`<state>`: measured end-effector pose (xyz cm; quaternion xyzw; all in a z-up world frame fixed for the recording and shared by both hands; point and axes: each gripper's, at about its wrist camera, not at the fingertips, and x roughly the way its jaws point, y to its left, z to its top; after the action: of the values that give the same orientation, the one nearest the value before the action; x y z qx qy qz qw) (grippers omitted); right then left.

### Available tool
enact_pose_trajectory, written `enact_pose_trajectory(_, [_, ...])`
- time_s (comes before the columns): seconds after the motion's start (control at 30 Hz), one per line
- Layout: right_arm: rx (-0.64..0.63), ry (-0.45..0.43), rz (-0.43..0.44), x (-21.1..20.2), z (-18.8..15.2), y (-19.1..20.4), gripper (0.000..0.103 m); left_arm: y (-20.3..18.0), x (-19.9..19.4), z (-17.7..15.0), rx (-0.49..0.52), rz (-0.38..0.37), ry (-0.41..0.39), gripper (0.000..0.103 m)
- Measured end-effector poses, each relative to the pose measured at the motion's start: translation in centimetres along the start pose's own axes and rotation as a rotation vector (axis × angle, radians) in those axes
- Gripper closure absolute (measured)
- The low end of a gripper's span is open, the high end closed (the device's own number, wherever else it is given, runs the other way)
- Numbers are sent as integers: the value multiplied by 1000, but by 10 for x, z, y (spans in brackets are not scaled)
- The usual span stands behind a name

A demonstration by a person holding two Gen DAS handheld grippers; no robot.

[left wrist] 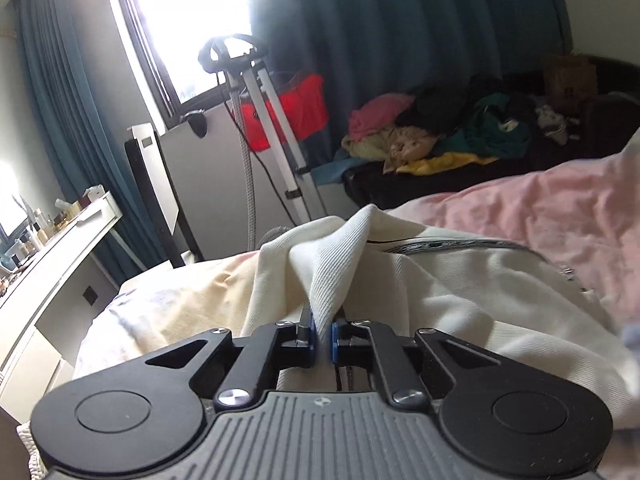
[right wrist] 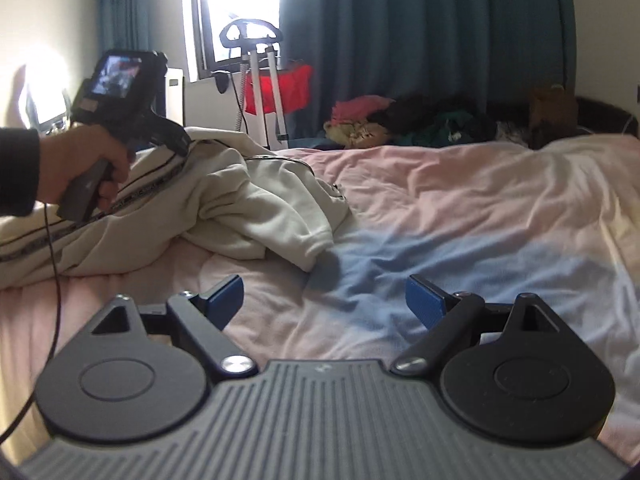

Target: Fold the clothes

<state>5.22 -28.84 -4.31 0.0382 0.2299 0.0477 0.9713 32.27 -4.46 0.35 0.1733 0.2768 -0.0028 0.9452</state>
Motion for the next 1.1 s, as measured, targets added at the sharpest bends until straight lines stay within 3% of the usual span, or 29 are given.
enact_pose_trajectory(0.2, [-22, 11, -6, 1, -2, 12, 14, 14, -117, -37, -9, -155, -44, 97])
enact_pose_trajectory(0.43, [-42, -19, 46, -32, -2, 36, 14, 38, -245, -141, -131, -361, -36, 97])
enact_pose_trajectory(0.57, [-61, -41, 49, -55, -5, 53, 14, 31, -278, -207, -129, -411, -1, 97])
enact_pose_trajectory(0.7, [-73, -53, 61, -63, -10, 68, 14, 37, -277, -221, -174, -422, 31, 92])
enact_pose_trajectory(0.8, [-27, -54, 53, -57, -16, 68, 14, 42, -276, -230, -208, -430, 55, 75])
enact_pose_trajectory(0.87, [16, -51, 37, -50, -20, 65, 14, 49, -281, -221, -231, -437, 14, 48])
enact_pose_trajectory(1.03, [227, 1, 37, -28, -33, 39, 14, 61, -276, -181, -337, -444, -79, 29])
enact_pose_trajectory(1.1, [266, 12, 54, -21, -39, 32, 14, 65, -268, -174, -383, -451, -117, 29])
